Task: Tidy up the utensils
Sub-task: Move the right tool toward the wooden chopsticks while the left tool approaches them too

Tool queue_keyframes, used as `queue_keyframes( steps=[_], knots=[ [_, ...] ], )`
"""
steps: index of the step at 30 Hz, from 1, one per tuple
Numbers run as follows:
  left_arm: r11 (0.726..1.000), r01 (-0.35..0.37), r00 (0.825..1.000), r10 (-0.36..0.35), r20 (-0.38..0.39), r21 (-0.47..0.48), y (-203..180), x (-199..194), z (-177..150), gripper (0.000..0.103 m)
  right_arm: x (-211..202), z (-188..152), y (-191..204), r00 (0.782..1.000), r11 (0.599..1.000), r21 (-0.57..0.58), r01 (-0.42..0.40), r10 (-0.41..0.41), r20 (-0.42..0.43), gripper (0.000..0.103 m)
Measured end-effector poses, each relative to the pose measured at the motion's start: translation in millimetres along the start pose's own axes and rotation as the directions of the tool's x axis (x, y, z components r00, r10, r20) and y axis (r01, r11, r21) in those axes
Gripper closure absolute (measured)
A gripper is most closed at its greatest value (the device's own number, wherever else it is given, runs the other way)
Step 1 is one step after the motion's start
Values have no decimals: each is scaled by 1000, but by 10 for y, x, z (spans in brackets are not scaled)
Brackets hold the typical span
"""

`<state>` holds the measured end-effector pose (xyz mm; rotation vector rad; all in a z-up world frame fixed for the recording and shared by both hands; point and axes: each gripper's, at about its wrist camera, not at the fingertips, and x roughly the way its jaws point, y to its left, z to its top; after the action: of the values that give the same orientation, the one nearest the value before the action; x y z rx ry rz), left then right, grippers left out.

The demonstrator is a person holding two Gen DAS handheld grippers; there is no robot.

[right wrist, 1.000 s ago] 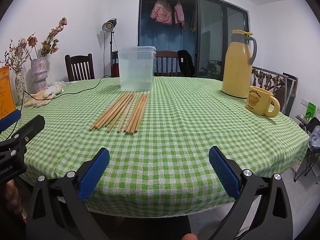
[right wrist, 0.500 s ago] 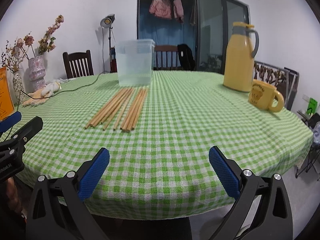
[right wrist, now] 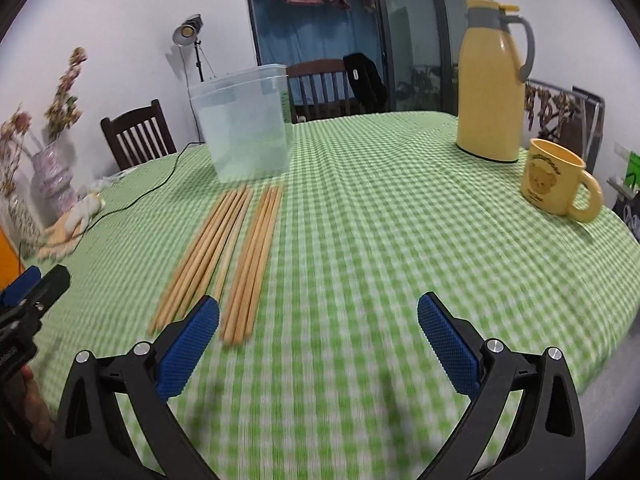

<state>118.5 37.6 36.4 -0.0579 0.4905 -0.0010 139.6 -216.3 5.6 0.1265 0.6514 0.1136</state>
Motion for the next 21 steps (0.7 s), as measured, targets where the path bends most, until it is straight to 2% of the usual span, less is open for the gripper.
queue_keyframes(
  steps=[4,7,9,12,15,16,18,19,21],
  knots=[
    [1000,17,996,-17,-86,-2,3,403,262,7,370,243,-21,994,998,10,-58,59,-97,7],
    [998,20,983,-9,-186,59,-99,767,299,8,605,323,-28,970,995,13,-104,104,-218,7],
    [996,39,972,-19,-233,79,-160,931,277,8,658,358,-34,969,995,14,-98,99,-227,7],
    [991,77,956,-42,-290,111,-256,1097,245,18,712,397,46,972,997,-61,-40,24,-234,7],
    [986,104,944,-57,-325,127,-316,1207,212,20,781,397,141,967,993,-104,-57,29,-253,8],
    [986,106,938,-56,-342,130,-328,1254,186,25,810,394,170,965,991,-116,-61,29,-261,10],
    [985,122,926,-69,-372,121,-329,1313,146,31,861,365,230,962,987,-149,-56,13,-274,24],
    [985,133,919,-80,-385,112,-323,1327,124,34,904,364,216,960,987,-151,-57,13,-280,34],
    [984,151,913,-101,-396,97,-319,1347,93,43,943,347,198,955,987,-136,-80,37,-293,37]
  ],
)
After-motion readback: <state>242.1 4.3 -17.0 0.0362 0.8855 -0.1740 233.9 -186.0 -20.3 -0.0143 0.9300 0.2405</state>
